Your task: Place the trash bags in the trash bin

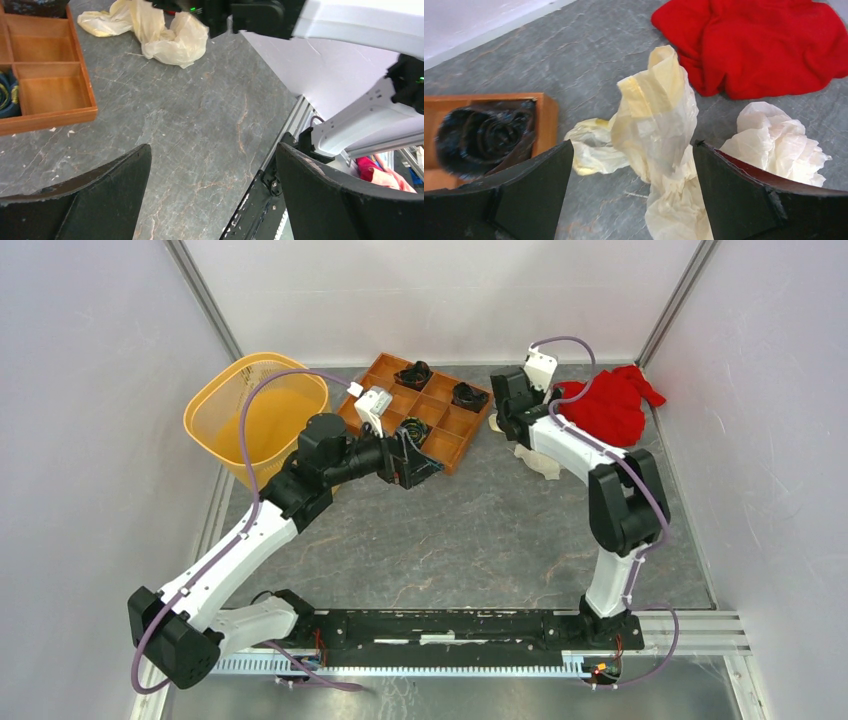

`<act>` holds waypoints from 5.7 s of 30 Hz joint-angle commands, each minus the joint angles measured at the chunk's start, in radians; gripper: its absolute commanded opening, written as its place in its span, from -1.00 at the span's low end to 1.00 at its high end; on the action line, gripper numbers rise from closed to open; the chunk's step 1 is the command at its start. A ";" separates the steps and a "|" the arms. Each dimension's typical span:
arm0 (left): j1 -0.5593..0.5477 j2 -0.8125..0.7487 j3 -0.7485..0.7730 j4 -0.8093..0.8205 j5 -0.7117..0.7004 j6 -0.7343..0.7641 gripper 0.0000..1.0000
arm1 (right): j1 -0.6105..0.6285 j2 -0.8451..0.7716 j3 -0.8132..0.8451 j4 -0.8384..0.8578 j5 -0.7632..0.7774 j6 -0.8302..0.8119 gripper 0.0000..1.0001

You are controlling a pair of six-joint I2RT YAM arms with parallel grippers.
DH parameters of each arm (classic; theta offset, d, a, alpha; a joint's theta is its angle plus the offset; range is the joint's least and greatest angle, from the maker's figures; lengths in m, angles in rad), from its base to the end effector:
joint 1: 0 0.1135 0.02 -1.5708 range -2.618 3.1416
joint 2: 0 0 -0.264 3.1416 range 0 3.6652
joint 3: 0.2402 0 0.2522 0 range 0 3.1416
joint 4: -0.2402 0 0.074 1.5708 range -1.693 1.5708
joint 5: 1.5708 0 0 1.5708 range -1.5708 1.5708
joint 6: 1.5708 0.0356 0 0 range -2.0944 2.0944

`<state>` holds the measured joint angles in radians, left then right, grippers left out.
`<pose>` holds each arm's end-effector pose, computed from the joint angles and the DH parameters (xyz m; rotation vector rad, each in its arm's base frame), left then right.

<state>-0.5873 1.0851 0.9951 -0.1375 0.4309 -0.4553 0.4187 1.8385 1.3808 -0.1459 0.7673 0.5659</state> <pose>0.1996 -0.1508 0.3607 0.4542 1.8702 -1.1105 0.3920 0.1474 0.2571 0.5569 1.9186 -0.2101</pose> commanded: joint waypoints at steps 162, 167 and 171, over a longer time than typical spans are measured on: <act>-0.098 0.100 0.721 0.009 -0.005 -0.012 -0.96 | -0.012 -0.933 0.278 -0.362 -0.764 -0.586 -0.99; -0.098 -0.165 0.178 0.169 -0.335 -0.103 -0.96 | -0.013 -1.271 -0.349 -0.105 -0.759 -0.499 -0.99; -0.098 -0.092 -0.101 -0.068 -0.351 -0.138 -0.96 | -0.013 -1.301 -0.837 -0.128 -0.902 -0.308 -0.99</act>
<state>-0.6876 0.7986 1.1946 0.0586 0.1635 -0.5129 0.4099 0.3946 0.9916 -0.1268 -0.0185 0.0917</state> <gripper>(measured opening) 0.034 0.006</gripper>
